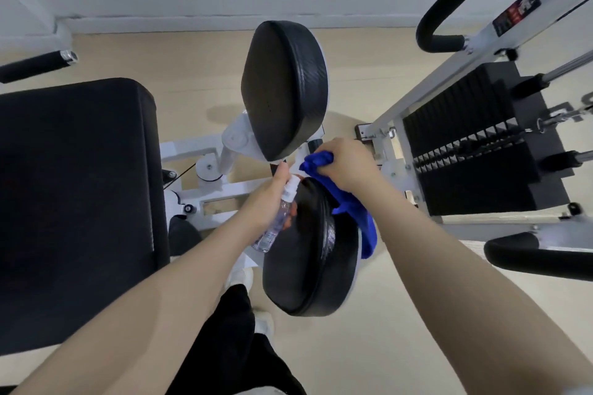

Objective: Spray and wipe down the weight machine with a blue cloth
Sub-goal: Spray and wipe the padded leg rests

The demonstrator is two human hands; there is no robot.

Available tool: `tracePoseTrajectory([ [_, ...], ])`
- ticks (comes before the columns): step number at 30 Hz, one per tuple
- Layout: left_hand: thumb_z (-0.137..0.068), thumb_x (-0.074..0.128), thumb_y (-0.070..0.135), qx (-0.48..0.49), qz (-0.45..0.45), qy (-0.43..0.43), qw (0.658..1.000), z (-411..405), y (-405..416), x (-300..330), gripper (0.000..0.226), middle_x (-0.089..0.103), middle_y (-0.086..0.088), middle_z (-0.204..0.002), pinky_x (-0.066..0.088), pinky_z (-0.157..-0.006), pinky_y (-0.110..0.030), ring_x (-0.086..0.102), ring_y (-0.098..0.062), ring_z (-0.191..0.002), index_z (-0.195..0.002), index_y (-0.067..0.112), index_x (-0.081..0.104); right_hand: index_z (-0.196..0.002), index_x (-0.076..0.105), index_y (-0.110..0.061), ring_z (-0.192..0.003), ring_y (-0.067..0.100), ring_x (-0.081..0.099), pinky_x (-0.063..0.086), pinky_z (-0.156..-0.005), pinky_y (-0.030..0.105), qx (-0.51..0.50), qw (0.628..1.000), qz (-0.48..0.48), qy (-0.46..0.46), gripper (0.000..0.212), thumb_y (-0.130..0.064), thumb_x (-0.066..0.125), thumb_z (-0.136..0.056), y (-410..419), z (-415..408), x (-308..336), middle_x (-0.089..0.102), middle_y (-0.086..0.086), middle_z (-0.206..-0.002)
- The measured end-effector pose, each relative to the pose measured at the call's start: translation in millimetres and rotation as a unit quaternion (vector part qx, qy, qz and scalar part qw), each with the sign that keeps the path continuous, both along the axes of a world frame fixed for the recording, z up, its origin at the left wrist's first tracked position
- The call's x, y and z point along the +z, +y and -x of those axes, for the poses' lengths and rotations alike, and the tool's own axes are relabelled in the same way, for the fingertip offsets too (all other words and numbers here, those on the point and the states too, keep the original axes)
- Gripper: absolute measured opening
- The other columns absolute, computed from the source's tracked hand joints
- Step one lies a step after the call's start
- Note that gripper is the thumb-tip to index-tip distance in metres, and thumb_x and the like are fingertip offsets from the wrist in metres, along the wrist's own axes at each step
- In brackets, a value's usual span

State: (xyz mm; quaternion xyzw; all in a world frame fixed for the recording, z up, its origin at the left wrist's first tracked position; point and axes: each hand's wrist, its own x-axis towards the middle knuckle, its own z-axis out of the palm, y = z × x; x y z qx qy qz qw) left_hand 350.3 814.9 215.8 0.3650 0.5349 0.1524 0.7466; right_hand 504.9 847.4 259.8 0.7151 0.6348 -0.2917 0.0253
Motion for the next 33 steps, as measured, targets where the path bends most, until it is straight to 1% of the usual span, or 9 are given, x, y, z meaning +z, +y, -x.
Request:
tracePoseTrajectory([
  [3, -0.095, 0.023, 0.056, -0.036, -0.035, 0.009, 0.999, 5, 4, -8, 0.055, 0.058, 0.0, -0.061, 0.044, -0.054, -0.026, 0.054, -0.013, -0.054, -0.076, 0.016, 0.057, -0.096, 0.068, -0.012, -0.087, 0.022, 0.059, 0.047, -0.074, 0.033, -0.034, 0.994, 0.067, 0.075, 0.017, -0.021, 0.065, -0.082, -8, -18, 25, 0.066, 0.006, -0.091],
  [6, -0.094, 0.039, 0.05, -0.072, -0.1, 0.022, 0.992, 7, 7, -16, 0.034, 0.064, 0.002, -0.081, 0.045, -0.073, -0.032, 0.06, -0.014, -0.074, -0.095, 0.023, 0.06, -0.096, 0.064, -0.02, -0.085, 0.012, 0.059, 0.047, -0.074, 0.024, -0.052, 0.974, 0.117, 0.188, 0.015, -0.018, 0.067, -0.082, -26, -36, 42, 0.065, -0.002, -0.091],
  [10, -0.072, 0.065, 0.023, -0.058, -0.079, -0.041, 0.994, 7, 3, -22, 0.032, 0.053, -0.003, -0.076, 0.044, -0.063, -0.031, 0.052, -0.015, -0.063, -0.1, 0.015, 0.052, -0.098, 0.064, -0.013, -0.088, 0.02, 0.058, 0.045, -0.08, 0.031, -0.042, 0.978, 0.121, 0.167, 0.015, -0.012, 0.062, -0.083, 1, -26, -12, 0.065, 0.004, -0.091],
  [14, -0.067, 0.072, 0.02, -0.057, -0.048, -0.059, 0.995, 6, 5, -28, 0.032, 0.05, 0.001, -0.072, 0.047, -0.06, -0.028, 0.051, -0.012, -0.06, -0.091, 0.019, 0.052, -0.107, 0.066, -0.013, -0.096, 0.023, 0.058, 0.044, -0.085, 0.031, -0.018, 0.962, 0.248, 0.111, 0.024, -0.016, 0.064, -0.084, 30, -25, -71, 0.065, 0.009, -0.103],
  [17, -0.062, 0.079, 0.021, -0.061, -0.039, -0.051, 0.996, 3, 5, -33, 0.037, 0.053, 0.0, -0.076, 0.047, -0.065, -0.031, 0.051, -0.012, -0.063, -0.089, 0.018, 0.053, -0.09, 0.07, -0.026, -0.092, 0.02, 0.065, 0.051, -0.084, 0.031, -0.115, 0.918, 0.326, 0.193, 0.011, -0.018, 0.068, -0.082, 19, -42, -62, 0.071, 0.001, -0.094],
  [19, -0.06, 0.08, 0.024, -0.085, -0.047, -0.036, 0.995, 1, 5, -35, 0.038, 0.055, 0.002, -0.078, 0.048, -0.066, -0.028, 0.052, -0.009, -0.067, -0.087, 0.018, 0.054, -0.088, 0.072, -0.023, -0.085, 0.019, 0.067, 0.054, -0.078, 0.029, -0.154, 0.88, 0.352, 0.279, 0.014, -0.012, 0.069, -0.081, 10, -63, -42, 0.073, 0.002, -0.089],
  [22, -0.064, 0.081, 0.02, -0.109, -0.056, -0.029, 0.992, -2, 5, -35, 0.034, 0.055, 0.005, -0.073, 0.047, -0.062, -0.02, 0.052, -0.003, -0.062, -0.083, 0.016, 0.053, -0.096, 0.07, -0.01, -0.084, 0.024, 0.067, 0.055, -0.08, 0.036, -0.169, 0.872, 0.315, 0.333, 0.017, -0.006, 0.07, -0.079, -4, -73, -30, 0.071, 0.011, -0.093],
  [27, -0.071, 0.077, 0.014, -0.134, -0.07, -0.025, 0.988, -2, 5, -34, 0.028, 0.052, 0.012, -0.059, 0.044, -0.06, -0.025, 0.05, -0.006, -0.056, -0.073, 0.018, 0.05, -0.094, 0.066, -0.015, -0.093, 0.026, 0.064, 0.051, -0.091, 0.041, -0.251, 0.901, 0.258, 0.241, 0.017, -0.026, 0.07, -0.081, -21, -42, -60, 0.069, 0.011, -0.096],
  [33, -0.067, 0.08, 0.028, -0.118, -0.085, 0.003, 0.989, 1, 4, -29, 0.03, 0.058, 0.001, -0.074, 0.046, -0.069, -0.035, 0.054, -0.013, -0.068, -0.081, 0.019, 0.055, -0.089, 0.065, -0.012, -0.073, 0.011, 0.065, 0.053, -0.063, 0.021, -0.211, 0.865, 0.23, 0.393, 0.016, 0.001, 0.066, -0.08, -39, -58, 17, 0.068, 0.001, -0.079],
])
